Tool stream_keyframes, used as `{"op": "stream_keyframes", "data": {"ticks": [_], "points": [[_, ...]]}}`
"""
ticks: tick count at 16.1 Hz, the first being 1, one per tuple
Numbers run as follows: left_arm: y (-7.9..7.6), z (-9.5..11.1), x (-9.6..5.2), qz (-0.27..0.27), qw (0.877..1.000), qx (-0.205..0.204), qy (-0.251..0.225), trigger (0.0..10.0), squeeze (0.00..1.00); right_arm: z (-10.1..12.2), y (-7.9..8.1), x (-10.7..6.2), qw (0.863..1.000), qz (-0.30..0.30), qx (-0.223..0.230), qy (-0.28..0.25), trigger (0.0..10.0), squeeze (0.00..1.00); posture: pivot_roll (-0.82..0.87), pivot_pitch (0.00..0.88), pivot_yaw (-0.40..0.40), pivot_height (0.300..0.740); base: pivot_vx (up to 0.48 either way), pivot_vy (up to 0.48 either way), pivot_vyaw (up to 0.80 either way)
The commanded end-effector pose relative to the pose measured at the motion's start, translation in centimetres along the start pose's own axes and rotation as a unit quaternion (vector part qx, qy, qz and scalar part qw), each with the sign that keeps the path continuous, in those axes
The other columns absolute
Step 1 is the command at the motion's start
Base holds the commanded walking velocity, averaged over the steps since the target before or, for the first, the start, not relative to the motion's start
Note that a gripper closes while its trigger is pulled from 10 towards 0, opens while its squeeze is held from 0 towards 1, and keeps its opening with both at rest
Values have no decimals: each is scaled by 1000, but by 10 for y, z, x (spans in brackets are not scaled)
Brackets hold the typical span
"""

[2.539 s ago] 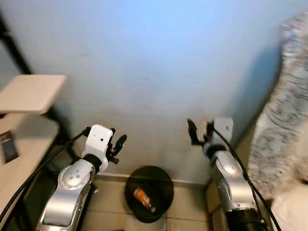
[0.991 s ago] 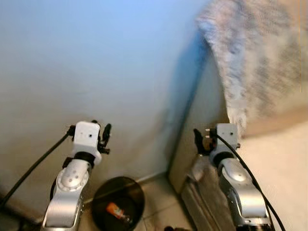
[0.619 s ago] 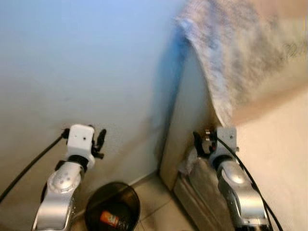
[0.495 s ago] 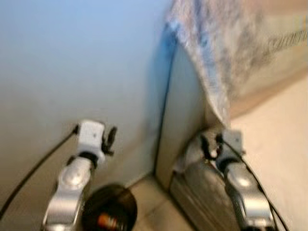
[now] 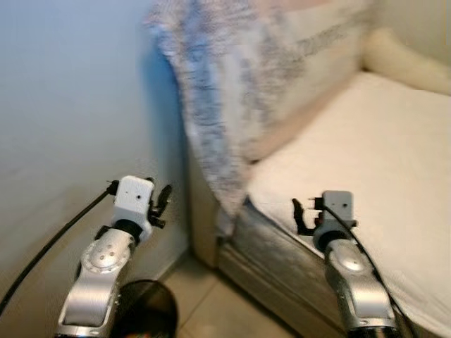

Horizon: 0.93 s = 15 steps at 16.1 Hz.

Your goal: Clean up the room

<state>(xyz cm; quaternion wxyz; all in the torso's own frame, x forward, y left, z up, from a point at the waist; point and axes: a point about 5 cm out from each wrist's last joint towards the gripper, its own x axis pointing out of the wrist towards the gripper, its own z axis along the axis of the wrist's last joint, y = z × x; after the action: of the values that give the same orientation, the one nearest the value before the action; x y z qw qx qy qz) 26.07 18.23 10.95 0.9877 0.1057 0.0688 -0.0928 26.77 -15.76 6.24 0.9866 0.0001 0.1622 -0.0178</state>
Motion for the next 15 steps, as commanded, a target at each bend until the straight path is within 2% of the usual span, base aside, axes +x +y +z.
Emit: {"op": "stream_keyframes", "data": {"ticks": [1, 8, 15], "points": [[-2, 3, 1, -7, 1000, 2, -7, 10000, 0, 8, 3, 3, 1000, 4, -3, -16, 10000, 1000, 149, 0, -7, 740, 0, 0, -469], [-2, 4, 2, -12, 1000, 8, -7, 10000, 0, 8, 4, 5, 1000, 0, -4, -21, 10000, 1000, 152, 0, -4, 740, 0, 0, 0], [-2, 5, 4, -15, 1000, 13, -8, 10000, 0, 11, 5, 6, 1000, -1, -3, -23, 10000, 1000, 152, 0, -1, 740, 0, 0, -701]]}}
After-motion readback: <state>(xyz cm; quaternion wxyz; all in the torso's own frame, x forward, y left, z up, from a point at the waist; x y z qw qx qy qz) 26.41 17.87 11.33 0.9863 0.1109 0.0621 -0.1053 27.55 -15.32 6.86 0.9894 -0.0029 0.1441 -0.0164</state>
